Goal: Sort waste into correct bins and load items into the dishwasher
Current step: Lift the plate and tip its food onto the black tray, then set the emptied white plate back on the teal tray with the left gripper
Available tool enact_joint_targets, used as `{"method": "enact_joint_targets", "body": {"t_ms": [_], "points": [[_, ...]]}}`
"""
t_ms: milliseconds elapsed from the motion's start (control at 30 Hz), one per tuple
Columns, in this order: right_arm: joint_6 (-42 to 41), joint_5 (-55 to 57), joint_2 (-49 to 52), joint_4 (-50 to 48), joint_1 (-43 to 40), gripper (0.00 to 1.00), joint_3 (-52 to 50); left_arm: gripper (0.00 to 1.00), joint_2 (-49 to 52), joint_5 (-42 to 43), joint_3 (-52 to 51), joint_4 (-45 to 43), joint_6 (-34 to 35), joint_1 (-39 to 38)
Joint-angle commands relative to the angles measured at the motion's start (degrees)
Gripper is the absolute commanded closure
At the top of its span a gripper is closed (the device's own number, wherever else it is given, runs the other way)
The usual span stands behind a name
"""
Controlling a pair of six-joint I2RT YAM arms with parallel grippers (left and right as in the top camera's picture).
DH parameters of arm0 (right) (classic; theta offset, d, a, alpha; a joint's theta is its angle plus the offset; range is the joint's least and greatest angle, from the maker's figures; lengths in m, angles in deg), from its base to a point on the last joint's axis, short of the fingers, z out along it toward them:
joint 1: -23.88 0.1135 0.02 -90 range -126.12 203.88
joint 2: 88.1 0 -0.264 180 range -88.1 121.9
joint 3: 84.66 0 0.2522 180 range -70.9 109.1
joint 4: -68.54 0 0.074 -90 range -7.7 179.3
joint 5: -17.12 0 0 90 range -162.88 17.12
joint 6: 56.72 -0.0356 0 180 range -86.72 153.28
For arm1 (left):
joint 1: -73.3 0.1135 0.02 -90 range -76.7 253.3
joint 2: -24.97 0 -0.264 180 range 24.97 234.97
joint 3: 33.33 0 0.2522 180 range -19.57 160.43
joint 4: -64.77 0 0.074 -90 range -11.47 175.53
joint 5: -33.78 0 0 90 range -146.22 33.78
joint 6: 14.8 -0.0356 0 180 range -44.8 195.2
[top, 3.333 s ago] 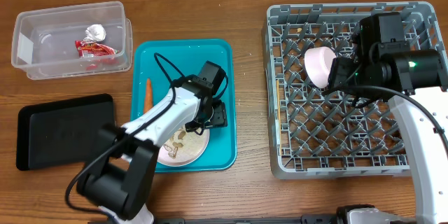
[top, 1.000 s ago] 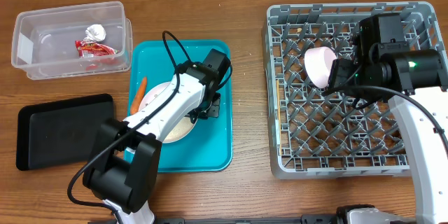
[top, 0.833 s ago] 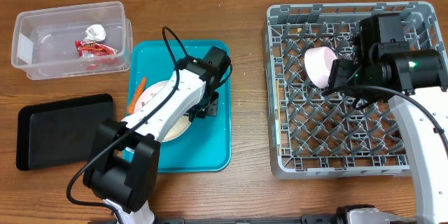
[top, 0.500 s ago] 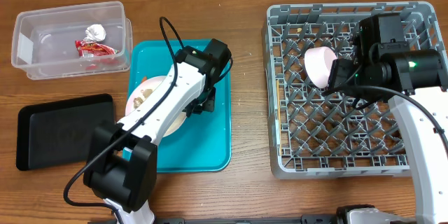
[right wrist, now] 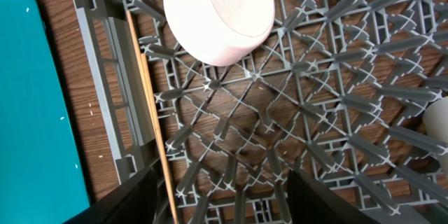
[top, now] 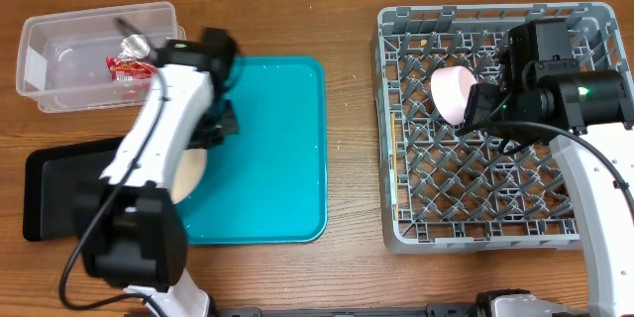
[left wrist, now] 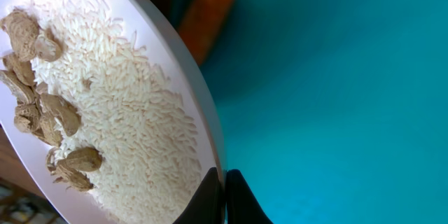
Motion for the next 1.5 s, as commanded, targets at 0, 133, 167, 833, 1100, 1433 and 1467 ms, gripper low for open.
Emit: {"method": "enact_joint_targets", "body": {"t_ms": [0,133,167,833,1100,1433,1467], "points": [[0.4,0.0,0.1,-0.2,-0.1,0.38,-0.3,0.96,-4.7,5.7,1.7,-1.2,-6.4,7.2],[0.4,0.0,0.1,-0.1,-0.1,0.38,-0.3,0.96,-4.8,16.5,1.7,-3.4,-13.2,16.0],[0.4,0.0,0.1,-0.1,-0.1,0.38,-0.3,0.96,-4.8,18.6,1.7,-3.9,-14.3,17.8],[0.4,0.0,0.1,0.0,-0.1,0.38,-0.3,0.96,-4.8,72.5,1.7,2.4,-36.9,50.5],[0.4,0.0,0.1,-0.2,-0.1,0.38,-0.3,0.96,-4.8,76.3,1.7,4.3,-37.0,57.3],[0.4,0.0,0.1,-0.2,-0.1,0.37,-0.3,0.96,-4.8,77.4,1.7,6.2,-42.5,57.8],[0.4,0.0,0.1,-0.2,-0.1,0.37,-0.3,0.96,-4.8,77.4,1.7,6.2,-42.6,57.8]]}}
